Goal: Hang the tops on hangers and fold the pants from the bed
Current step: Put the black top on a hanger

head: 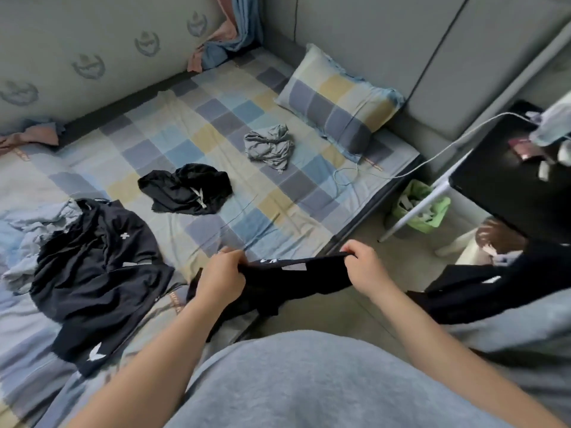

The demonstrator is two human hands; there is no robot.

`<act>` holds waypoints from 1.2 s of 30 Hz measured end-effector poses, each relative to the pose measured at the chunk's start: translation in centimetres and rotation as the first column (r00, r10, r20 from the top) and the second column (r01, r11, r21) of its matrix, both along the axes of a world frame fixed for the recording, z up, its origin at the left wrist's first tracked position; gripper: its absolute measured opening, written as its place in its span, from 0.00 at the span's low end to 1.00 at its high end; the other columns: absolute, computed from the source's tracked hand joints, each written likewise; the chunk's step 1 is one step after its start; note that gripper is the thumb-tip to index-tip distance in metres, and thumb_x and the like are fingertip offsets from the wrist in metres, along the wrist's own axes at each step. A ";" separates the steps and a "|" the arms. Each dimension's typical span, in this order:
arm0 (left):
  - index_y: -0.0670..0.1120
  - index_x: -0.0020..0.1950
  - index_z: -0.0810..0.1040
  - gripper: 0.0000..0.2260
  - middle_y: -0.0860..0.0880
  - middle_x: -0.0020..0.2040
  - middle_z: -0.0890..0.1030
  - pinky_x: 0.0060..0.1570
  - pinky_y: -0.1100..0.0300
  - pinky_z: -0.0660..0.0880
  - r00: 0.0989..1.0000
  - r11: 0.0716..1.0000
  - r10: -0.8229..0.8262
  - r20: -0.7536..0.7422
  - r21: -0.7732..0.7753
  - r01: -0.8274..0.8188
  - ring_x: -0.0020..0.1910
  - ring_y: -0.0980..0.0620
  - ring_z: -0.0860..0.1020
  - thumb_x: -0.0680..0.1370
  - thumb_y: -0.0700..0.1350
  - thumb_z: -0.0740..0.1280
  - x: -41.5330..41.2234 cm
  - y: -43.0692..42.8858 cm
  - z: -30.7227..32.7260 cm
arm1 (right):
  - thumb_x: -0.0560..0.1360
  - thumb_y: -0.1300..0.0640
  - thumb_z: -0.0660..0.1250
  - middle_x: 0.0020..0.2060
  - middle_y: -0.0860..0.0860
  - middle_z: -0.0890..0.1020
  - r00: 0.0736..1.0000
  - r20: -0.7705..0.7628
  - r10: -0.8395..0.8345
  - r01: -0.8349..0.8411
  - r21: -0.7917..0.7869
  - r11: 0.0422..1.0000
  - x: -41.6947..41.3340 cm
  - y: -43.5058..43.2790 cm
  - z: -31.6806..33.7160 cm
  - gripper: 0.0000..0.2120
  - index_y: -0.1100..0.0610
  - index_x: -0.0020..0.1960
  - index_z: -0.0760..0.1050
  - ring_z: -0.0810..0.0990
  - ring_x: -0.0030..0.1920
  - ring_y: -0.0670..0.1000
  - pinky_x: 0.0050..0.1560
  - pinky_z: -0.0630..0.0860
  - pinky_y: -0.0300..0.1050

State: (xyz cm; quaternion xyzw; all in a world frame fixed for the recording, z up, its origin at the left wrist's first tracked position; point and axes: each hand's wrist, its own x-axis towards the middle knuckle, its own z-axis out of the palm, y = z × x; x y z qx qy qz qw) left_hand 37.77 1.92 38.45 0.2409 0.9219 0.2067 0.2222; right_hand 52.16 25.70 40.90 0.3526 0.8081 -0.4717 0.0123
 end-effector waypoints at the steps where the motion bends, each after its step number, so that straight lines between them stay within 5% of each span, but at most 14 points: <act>1: 0.51 0.42 0.73 0.14 0.48 0.47 0.77 0.47 0.51 0.74 0.999 0.999 -0.039 0.011 -0.024 0.039 0.50 0.42 0.75 0.70 0.31 0.59 1.3 1.2 -0.4 | 0.75 0.72 0.56 0.31 0.51 0.69 0.997 -0.011 -0.081 0.081 -0.038 0.996 2.6 1.1 -0.4 0.13 0.59 0.36 0.67 0.66 0.34 0.49 0.29 0.62 0.34; 5: 0.54 0.41 0.72 0.16 0.48 0.45 0.79 0.42 0.52 0.75 0.966 0.971 -0.225 0.128 -0.057 0.233 0.47 0.44 0.76 0.71 0.32 0.58 7.2 6.8 -1.3 | 0.76 0.67 0.61 0.32 0.49 0.73 0.969 0.024 -0.248 0.249 -0.061 0.967 14.3 4.6 -1.9 0.07 0.61 0.40 0.74 0.70 0.33 0.44 0.31 0.64 0.33; 10: 0.57 0.37 0.70 0.16 0.52 0.38 0.76 0.36 0.57 0.64 0.880 0.897 -0.432 0.198 -0.009 0.442 0.43 0.47 0.74 0.75 0.35 0.60 18.1 15.0 -1.9 | 0.73 0.62 0.65 0.32 0.41 0.78 0.875 0.008 -0.483 0.481 0.085 0.873 29.3 7.3 -3.3 0.09 0.49 0.39 0.73 0.75 0.36 0.39 0.34 0.67 0.30; 15: 0.50 0.39 0.72 0.11 0.54 0.32 0.74 0.29 0.64 0.65 0.738 0.770 -0.630 0.244 0.067 0.635 0.32 0.55 0.73 0.79 0.38 0.58 28.7 22.3 -1.6 | 0.75 0.62 0.64 0.37 0.41 0.80 0.707 -0.034 -0.706 0.698 0.191 0.690 43.0 8.8 -2.2 0.12 0.46 0.40 0.72 0.77 0.41 0.49 0.40 0.70 0.40; 18: 0.52 0.40 0.72 0.11 0.52 0.34 0.76 0.33 0.65 0.66 0.637 0.673 -0.734 0.233 0.130 0.728 0.36 0.54 0.74 0.79 0.38 0.58 33.7 27.1 -0.2 | 0.75 0.62 0.63 0.40 0.47 0.82 0.624 -0.038 -0.781 0.766 0.229 0.601 49.6 9.0 -1.0 0.10 0.47 0.42 0.73 0.79 0.44 0.52 0.45 0.73 0.47; 24: 0.52 0.40 0.71 0.10 0.56 0.30 0.72 0.34 0.58 0.66 0.425 0.483 -0.872 0.241 0.293 0.825 0.29 0.58 0.69 0.79 0.42 0.57 44.9 37.0 4.0 | 0.76 0.65 0.60 0.41 0.43 0.80 0.365 -0.204 -0.908 0.906 0.303 0.296 59.0 10.8 3.1 0.13 0.47 0.47 0.75 0.76 0.42 0.47 0.45 0.69 0.41; 28: 0.51 0.37 0.69 0.08 0.57 0.29 0.68 0.35 0.58 0.65 0.235 0.309 -0.949 0.212 0.467 0.829 0.30 0.56 0.67 0.75 0.48 0.55 52.4 43.0 9.4 | 0.74 0.68 0.60 0.38 0.41 0.79 0.199 -0.346 -0.917 0.944 0.319 0.084 64.2 13.6 8.3 0.16 0.46 0.43 0.74 0.75 0.39 0.41 0.40 0.67 0.27; 31: 0.47 0.35 0.66 0.07 0.57 0.28 0.65 0.36 0.54 0.64 0.172 0.226 -0.974 0.148 0.575 0.786 0.31 0.54 0.65 0.71 0.49 0.55 57.8 47.5 14.3 | 0.73 0.66 0.60 0.34 0.36 0.78 0.106 -0.435 -0.894 0.936 0.346 -0.057 67.8 15.9 13.2 0.18 0.43 0.40 0.73 0.75 0.39 0.31 0.39 0.66 0.23; 36: 0.44 0.39 0.69 0.09 0.52 0.31 0.67 0.34 0.57 0.63 0.093 0.086 -0.995 0.030 0.729 0.679 0.31 0.53 0.66 0.76 0.47 0.57 66.4 55.5 23.7 | 0.75 0.66 0.60 0.38 0.40 0.79 -0.004 -0.585 -0.811 0.883 0.379 -0.278 73.0 20.2 21.9 0.13 0.48 0.45 0.75 0.77 0.41 0.44 0.44 0.70 0.33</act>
